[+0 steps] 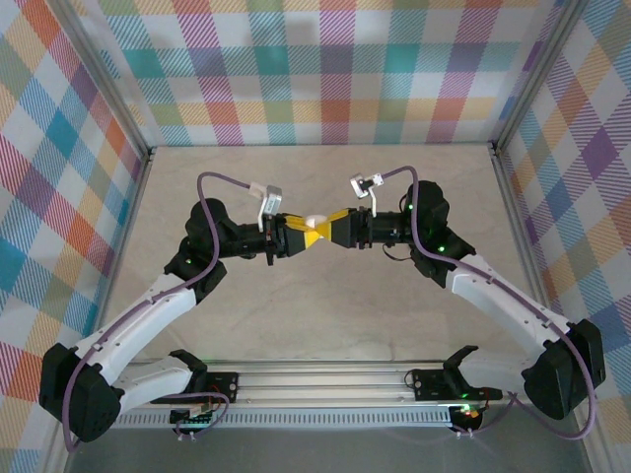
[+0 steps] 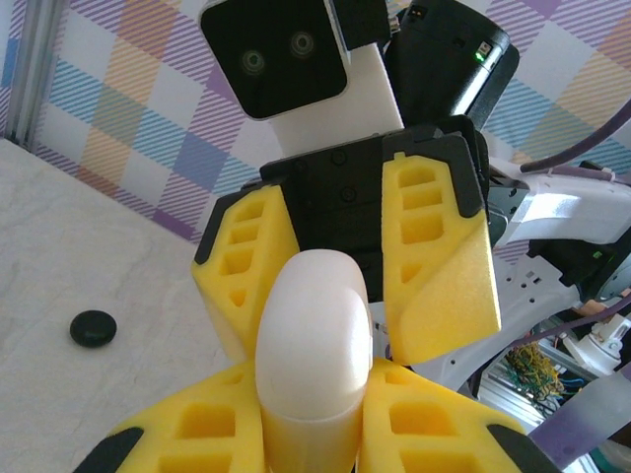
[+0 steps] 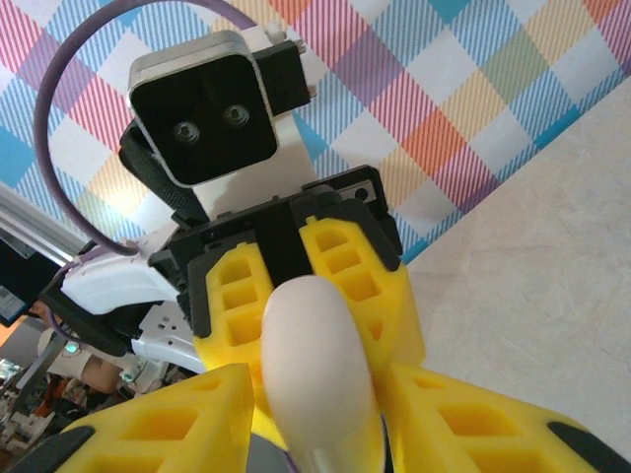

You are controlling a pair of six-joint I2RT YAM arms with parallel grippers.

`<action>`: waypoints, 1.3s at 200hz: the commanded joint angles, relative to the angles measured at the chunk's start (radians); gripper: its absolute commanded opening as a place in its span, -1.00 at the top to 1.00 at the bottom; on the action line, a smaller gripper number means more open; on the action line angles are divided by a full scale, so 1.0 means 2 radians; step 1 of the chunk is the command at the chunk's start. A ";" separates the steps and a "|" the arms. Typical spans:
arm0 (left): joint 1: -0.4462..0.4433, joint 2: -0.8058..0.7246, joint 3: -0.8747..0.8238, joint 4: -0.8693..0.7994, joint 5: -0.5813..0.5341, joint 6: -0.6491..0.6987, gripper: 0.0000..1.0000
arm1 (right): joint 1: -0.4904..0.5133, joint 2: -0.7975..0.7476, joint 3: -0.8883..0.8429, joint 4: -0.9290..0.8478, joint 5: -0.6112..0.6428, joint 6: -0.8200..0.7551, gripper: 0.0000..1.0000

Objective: Insert wireless bluetooth earbuds into charging case

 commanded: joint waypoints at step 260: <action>0.000 0.235 0.117 -0.293 -0.287 0.057 1.00 | -0.062 0.034 -0.007 -0.310 0.232 -0.120 0.11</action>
